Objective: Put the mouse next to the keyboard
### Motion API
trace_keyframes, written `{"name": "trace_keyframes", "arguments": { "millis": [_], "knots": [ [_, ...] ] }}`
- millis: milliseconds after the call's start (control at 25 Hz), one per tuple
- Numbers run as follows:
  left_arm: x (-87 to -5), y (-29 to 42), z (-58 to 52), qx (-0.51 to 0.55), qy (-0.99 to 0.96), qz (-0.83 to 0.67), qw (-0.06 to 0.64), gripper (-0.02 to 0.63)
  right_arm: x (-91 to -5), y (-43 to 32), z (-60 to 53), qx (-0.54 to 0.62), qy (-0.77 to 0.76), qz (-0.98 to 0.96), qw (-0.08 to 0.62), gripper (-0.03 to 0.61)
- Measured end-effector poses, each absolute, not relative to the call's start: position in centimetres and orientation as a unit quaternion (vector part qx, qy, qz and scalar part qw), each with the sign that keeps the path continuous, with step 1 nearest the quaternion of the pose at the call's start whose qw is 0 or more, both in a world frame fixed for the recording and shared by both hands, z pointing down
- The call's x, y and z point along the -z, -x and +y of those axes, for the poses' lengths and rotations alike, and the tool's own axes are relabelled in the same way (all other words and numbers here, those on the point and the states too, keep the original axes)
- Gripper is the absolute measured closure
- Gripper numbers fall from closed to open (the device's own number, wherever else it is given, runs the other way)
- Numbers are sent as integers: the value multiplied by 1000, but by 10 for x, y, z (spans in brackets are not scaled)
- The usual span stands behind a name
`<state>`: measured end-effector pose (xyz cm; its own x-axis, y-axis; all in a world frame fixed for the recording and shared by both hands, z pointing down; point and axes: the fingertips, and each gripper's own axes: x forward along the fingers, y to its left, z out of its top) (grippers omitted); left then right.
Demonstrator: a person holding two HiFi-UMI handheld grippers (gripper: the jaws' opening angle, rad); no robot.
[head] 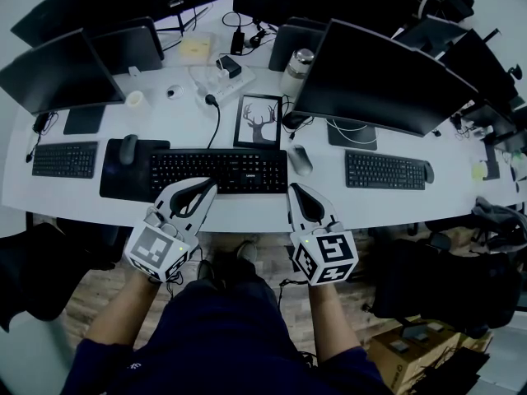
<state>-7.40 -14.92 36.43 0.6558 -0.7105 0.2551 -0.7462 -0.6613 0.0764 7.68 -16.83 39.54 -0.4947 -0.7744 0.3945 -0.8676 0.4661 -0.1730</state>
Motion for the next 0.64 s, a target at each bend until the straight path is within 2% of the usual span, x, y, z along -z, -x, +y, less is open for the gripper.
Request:
{"name": "trace_keyframes", "arguments": {
  "millis": [640],
  "knots": [
    [-368, 68, -152, -104, -904, -405, 89, 574, -397, -81, -171, -175, -480, -850, 128, 577]
  ]
}}
